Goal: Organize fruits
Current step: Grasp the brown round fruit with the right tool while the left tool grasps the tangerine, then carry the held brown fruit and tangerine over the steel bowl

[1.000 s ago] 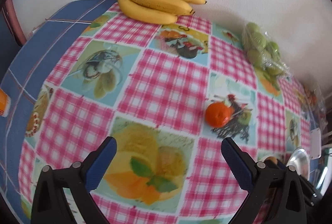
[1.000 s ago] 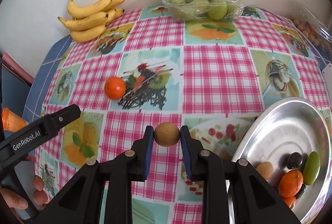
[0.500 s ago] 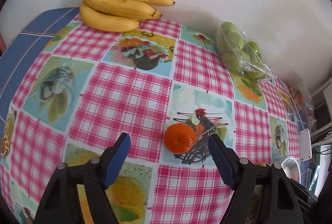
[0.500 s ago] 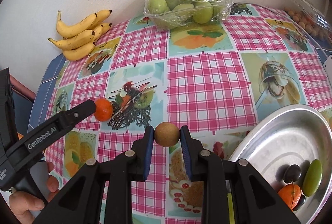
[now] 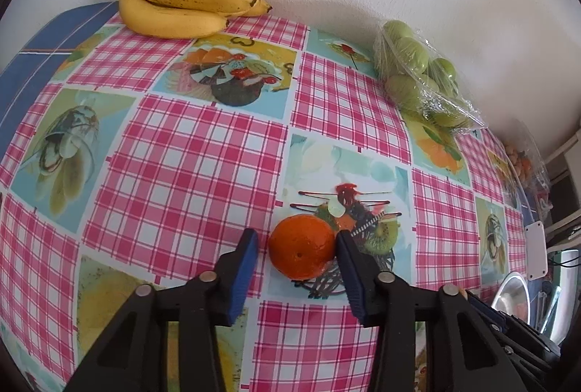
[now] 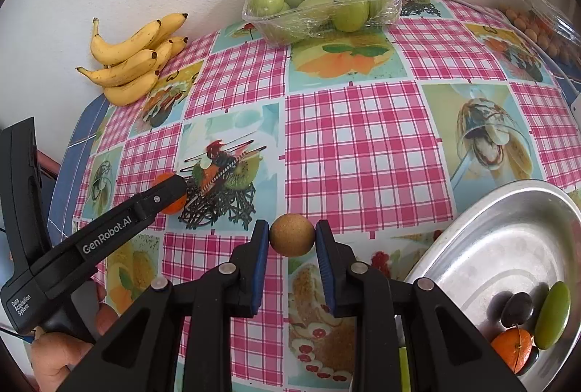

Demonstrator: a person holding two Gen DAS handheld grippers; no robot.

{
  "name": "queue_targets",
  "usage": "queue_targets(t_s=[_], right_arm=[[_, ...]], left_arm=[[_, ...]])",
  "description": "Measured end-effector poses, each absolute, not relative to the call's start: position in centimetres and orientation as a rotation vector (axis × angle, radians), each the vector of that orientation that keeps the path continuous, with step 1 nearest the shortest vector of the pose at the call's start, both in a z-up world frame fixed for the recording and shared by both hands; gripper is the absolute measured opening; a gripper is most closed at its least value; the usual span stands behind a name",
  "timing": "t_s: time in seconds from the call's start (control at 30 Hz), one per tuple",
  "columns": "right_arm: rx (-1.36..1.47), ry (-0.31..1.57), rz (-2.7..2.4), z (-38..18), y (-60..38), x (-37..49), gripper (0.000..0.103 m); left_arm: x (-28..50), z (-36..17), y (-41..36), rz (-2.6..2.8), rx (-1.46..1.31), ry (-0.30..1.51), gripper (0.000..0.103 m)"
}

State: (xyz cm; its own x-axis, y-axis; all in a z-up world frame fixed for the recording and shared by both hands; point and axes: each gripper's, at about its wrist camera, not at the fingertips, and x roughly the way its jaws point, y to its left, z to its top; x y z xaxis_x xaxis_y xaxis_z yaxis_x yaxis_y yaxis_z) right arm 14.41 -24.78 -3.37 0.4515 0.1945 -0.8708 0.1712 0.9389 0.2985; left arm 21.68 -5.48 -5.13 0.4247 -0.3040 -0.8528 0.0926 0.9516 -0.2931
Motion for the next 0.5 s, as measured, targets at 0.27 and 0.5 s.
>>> queue_targets(t_s=[0.27,0.5], right_arm=[[0.361,1.111,0.015,-3.0,-24.5,14.3,0.027],[0.345,1.119,0.014,-2.5,-24.2,13.6,0.027]], left_arm=[[21.4,-4.8,-5.1,-0.240,-0.224,1.111,0.040],[20.3,-4.0,-3.7,-0.203,-0.288,1.141,0.040]])
